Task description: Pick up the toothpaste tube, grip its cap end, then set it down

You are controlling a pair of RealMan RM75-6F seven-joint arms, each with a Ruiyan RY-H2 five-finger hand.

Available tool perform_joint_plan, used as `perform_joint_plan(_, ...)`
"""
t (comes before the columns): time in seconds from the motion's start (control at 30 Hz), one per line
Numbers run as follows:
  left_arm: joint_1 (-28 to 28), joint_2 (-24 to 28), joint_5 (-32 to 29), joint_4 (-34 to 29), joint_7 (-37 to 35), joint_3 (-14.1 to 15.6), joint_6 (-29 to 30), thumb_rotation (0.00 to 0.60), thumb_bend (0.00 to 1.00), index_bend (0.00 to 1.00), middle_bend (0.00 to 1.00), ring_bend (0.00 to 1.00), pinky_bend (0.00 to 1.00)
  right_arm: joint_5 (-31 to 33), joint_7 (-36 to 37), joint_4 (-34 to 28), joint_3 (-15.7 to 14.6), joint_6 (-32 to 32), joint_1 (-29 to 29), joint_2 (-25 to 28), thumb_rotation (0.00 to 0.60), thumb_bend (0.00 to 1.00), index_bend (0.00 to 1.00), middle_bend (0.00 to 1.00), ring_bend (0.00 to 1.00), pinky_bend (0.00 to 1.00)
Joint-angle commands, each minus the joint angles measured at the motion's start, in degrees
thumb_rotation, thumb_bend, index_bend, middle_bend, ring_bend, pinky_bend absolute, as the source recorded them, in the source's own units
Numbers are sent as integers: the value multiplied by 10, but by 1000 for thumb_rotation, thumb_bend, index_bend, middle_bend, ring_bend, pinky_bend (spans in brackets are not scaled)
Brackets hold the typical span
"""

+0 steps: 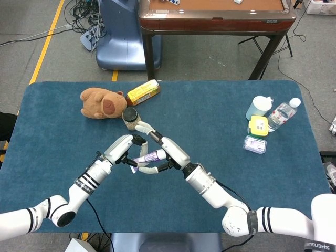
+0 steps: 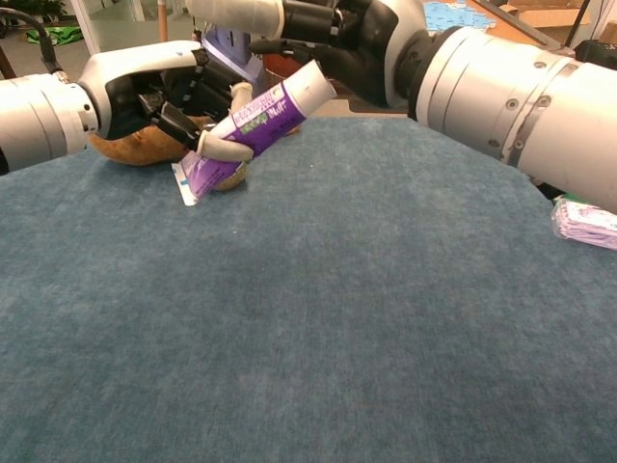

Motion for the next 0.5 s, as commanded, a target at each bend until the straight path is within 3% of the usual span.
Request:
perform_joint_plan(0.03, -1, 0, 0, 1, -3, -1, -1, 600, 429, 635, 704, 423, 254, -6, 7, 0, -1, 3, -1, -3, 463, 33, 0, 0, 0, 0)
perform_joint_plan(0.5, 1, 8, -5, 1, -48, -6, -8, 600, 429, 636, 705, 423, 256, -34, 39, 6, -6, 23, -5, -7, 464, 33, 0, 0, 0, 0)
